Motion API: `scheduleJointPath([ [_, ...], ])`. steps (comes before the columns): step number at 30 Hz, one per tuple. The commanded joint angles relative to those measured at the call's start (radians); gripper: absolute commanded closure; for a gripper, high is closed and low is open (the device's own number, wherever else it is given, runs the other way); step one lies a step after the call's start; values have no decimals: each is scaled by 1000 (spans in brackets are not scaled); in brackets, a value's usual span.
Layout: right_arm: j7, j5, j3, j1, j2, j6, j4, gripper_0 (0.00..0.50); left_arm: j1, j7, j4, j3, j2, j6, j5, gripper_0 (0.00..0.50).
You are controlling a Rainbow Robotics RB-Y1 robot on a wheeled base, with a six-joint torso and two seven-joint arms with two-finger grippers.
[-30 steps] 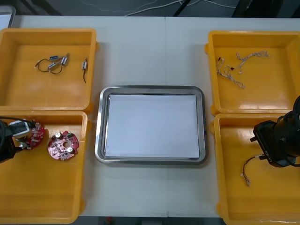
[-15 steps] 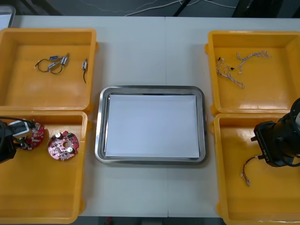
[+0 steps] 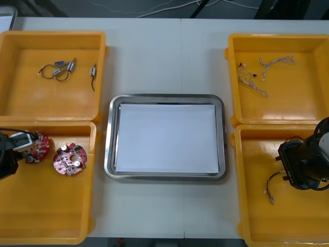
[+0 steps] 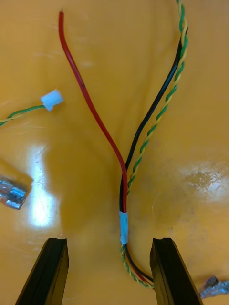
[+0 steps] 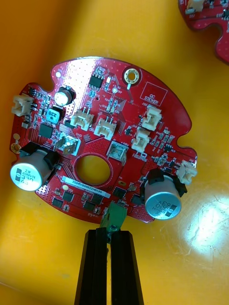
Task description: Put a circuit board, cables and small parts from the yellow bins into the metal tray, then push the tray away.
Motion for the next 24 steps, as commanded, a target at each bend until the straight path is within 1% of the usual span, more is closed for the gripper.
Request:
scheduleJointPath([
  [1, 8, 17, 33, 19, 11, -26, 11, 0, 6, -175, -2, -5, -10, -9, 19, 500],
  [3, 7, 20, 36, 19, 13, -26, 11, 0, 6, -175, -1, -5, -10, -9, 21, 486],
  [9, 7, 27, 39, 19, 21, -32, 21, 0, 6, -175, -2, -5, -17, -9, 18, 500],
  [10, 8, 29, 41, 19, 21, -32, 21, 0, 6, -175, -1, -6, -18, -9, 16, 464],
  [11, 8, 31, 41, 21, 21, -32, 21, 0, 6, -175, -1, -6, -20, -11, 16, 407],
  [12, 8, 34, 42, 21, 22, -33, 21, 0, 6, -175, 1, -6, -21, -11, 18, 376],
  [14, 8, 38, 47, 24, 22, -41, 24, 0, 6, -175, 1, -8, -21, -11, 19, 362],
  [16, 8, 52, 59, 25, 22, -55, 28, 0, 6, -175, 1, -8, -26, -11, 19, 360],
  [21, 8, 60, 62, 25, 22, -61, 31, 0, 6, -175, 1, -8, -37, -11, 18, 363],
  [23, 8, 61, 62, 25, 22, -62, 31, 0, 4, -175, 1, -8, -41, -11, 18, 378],
  [24, 8, 60, 62, 25, 22, -64, 31, 0, 4, -175, 1, -8, -43, -11, 16, 399],
])
